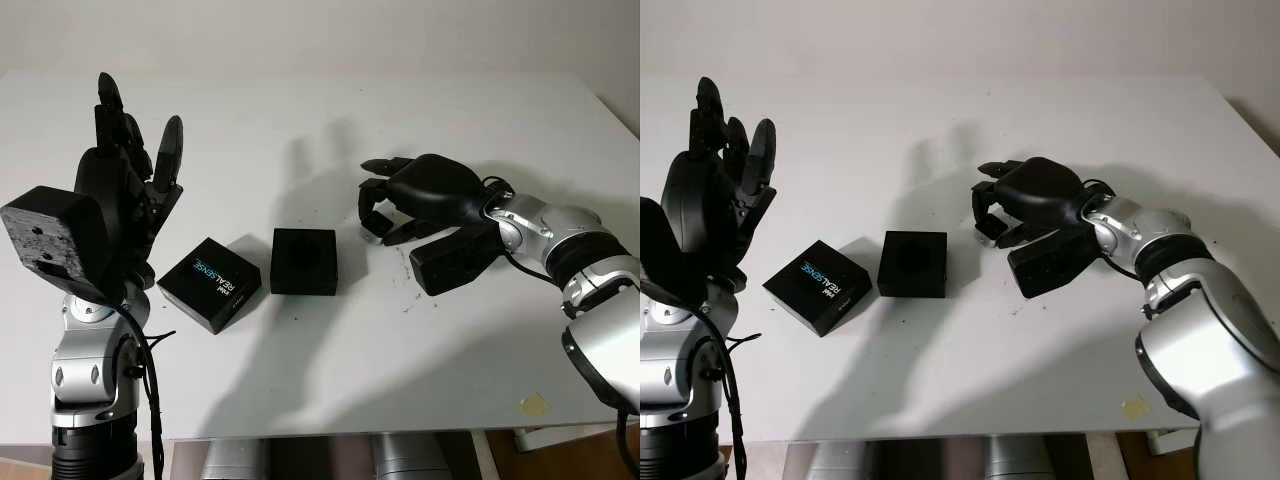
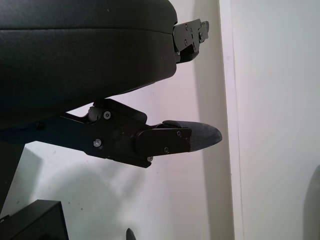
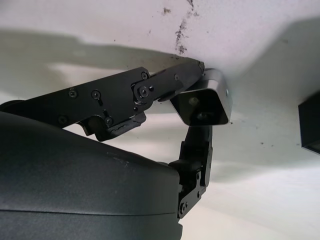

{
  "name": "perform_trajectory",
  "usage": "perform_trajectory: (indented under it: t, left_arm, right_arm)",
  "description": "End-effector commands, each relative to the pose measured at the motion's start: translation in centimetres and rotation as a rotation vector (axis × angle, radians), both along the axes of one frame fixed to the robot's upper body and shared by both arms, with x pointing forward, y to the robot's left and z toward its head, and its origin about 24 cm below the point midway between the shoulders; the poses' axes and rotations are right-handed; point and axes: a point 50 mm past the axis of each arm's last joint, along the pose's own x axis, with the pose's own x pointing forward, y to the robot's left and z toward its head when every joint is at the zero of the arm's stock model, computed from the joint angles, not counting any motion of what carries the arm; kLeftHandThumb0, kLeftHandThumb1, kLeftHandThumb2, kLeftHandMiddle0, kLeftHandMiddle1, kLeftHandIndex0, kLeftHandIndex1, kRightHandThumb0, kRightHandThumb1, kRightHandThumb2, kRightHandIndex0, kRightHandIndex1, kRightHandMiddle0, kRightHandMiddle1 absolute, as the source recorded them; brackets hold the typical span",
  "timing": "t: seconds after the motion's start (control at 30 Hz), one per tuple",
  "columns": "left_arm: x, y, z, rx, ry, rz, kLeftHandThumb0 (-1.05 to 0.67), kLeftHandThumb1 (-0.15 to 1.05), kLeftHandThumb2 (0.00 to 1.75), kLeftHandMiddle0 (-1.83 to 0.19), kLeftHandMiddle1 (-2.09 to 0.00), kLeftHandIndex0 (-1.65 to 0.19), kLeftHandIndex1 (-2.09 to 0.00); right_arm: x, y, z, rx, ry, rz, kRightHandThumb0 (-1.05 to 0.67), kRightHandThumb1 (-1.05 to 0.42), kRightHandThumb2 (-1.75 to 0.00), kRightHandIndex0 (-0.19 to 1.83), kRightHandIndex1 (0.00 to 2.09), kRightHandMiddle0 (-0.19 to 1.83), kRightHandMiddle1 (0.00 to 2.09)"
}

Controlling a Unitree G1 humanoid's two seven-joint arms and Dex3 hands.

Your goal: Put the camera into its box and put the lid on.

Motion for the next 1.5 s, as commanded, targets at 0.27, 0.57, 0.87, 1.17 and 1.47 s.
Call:
perform_trajectory:
  t: [0.27, 0.57, 0.87, 1.17, 1.47]
  left_arm:
    - [-0.2, -0.2, 0.2, 0.025, -0.008, 0.006, -0.52, 1.05, 0.38, 0.19, 0.0, 0.19, 0.0]
    - [-0.3, -0.2, 0.2, 0.028, -0.006, 0.004, -0.53, 1.05, 0.4, 0.19, 0.0, 0.19, 0.0]
    - [-0.3, -0.1, 0.2, 0.02, -0.007, 0.005, -0.53, 1.05, 0.39, 0.19, 0.0, 0.19, 0.0]
    - [-0.2, 0.0, 0.1, 0.035, -0.002, -0.002, -0.54, 1.05, 0.4, 0.19, 0.0, 0.19, 0.0]
    - [-0.3, -0.1, 0.1, 0.045, 0.0, -0.005, -0.52, 1.05, 0.42, 0.19, 0.0, 0.19, 0.0]
  right_arm:
    - [0.1, -1.9, -0.6, 0.279, 0.186, -0.195, -0.42, -0.96, -0.05, 0.22, 0.05, 0.41, 1.21]
    - [-0.2, -2.2, -0.7, 0.384, 0.214, -0.201, -0.41, -0.96, -0.05, 0.23, 0.06, 0.36, 1.34]
    - [-0.4, -2.2, 0.8, 0.589, 0.202, -0.151, -0.38, -0.95, -0.05, 0.24, 0.06, 0.33, 1.4]
    - [-0.7, -2.2, 4.0, 0.772, 0.075, -0.043, -0.39, -0.95, -0.06, 0.24, 0.06, 0.36, 1.4]
    - [-1.7, -1.0, 5.3, 0.932, 0.043, 0.075, -0.34, -0.94, -0.05, 0.25, 0.06, 0.35, 1.44]
